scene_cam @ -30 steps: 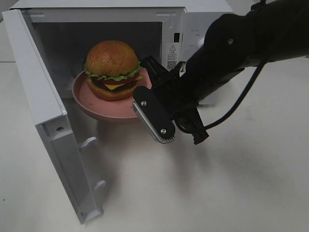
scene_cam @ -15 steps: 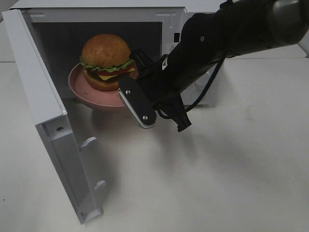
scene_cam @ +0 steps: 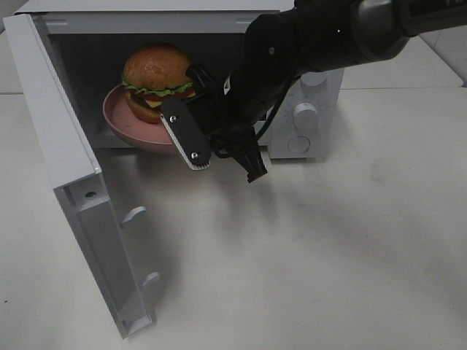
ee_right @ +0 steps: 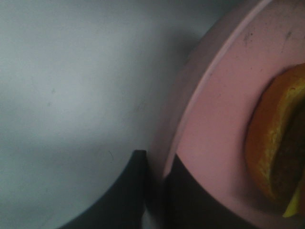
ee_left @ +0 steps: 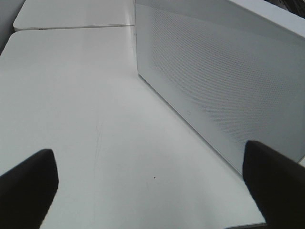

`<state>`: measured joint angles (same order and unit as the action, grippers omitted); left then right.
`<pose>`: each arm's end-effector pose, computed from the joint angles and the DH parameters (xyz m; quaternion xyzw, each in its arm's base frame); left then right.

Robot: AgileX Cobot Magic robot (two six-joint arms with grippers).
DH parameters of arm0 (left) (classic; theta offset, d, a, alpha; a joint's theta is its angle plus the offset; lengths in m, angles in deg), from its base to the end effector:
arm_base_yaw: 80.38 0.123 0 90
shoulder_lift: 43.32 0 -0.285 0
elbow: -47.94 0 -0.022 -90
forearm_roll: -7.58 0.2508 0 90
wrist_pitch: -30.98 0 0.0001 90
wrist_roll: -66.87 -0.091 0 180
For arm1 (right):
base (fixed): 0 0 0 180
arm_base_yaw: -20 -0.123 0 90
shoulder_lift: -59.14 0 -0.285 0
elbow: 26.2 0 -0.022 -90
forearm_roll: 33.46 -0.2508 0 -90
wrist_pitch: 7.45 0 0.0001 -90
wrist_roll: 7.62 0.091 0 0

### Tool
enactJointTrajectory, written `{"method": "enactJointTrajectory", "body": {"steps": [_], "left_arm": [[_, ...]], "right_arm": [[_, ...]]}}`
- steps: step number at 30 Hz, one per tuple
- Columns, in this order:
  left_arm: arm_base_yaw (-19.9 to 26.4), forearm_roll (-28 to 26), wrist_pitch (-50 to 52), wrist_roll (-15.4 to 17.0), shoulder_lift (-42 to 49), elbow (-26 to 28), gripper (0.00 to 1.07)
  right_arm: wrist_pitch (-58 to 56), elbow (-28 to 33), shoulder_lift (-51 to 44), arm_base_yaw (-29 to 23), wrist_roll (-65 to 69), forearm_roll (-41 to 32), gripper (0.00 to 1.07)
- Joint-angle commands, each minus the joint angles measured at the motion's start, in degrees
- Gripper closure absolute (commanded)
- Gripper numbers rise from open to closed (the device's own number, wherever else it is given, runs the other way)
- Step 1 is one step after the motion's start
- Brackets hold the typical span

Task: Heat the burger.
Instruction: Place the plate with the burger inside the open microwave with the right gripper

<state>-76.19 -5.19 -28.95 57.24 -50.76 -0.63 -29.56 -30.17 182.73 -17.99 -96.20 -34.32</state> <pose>-0.0050 -0.0178 0.2801 0.0438 0.8414 -0.0469 0.5366 0.3487 0.2730 0.1841 -0.8413 0.4297 -0.1356 0.2985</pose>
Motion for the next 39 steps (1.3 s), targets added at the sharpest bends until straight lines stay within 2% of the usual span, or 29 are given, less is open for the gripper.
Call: {"method": "enactJointTrajectory", "body": {"steps": [1,7,13,22,32,37,39], "left_arm": [[-0.1,-0.1,0.3,0.2,1.1,-0.2,0.06],[-0.1,-0.1,0.3,0.2,1.1,-0.2,0.06],[-0.1,-0.1,0.3,0.2,1.1,-0.2,0.06],[-0.1,-0.1,0.3,0.2,1.1,-0.2,0.06],[-0.1,-0.1,0.3,0.2,1.1,-0.2,0.06],[-0.1,-0.1,0.3,0.2,1.1,-0.2,0.06],[-0.1,0.0,0.3,0.2,1.1,-0.2,0.06]], "right_arm": [[1.4,-3.8,0.6,-0.2,3.4,2.3,1.07],[-1.8,-10.5,3.7,-0.2,9.7,5.5,1.07],[-3.3,-14.3,5.8,-0.2,13.5,8.2,1.06],[-4.1,-18.2,9.2,-0.2,14.1,8.8,1.06],[-4.9,-25.2,14.5,-0.2,15.9,9.8,1.03],[-5.0,-26.5,16.1,-0.1,17.4,10.1,0.98],[-5.0,-26.7,16.6,-0.1,17.8,11.1,0.91]]}}
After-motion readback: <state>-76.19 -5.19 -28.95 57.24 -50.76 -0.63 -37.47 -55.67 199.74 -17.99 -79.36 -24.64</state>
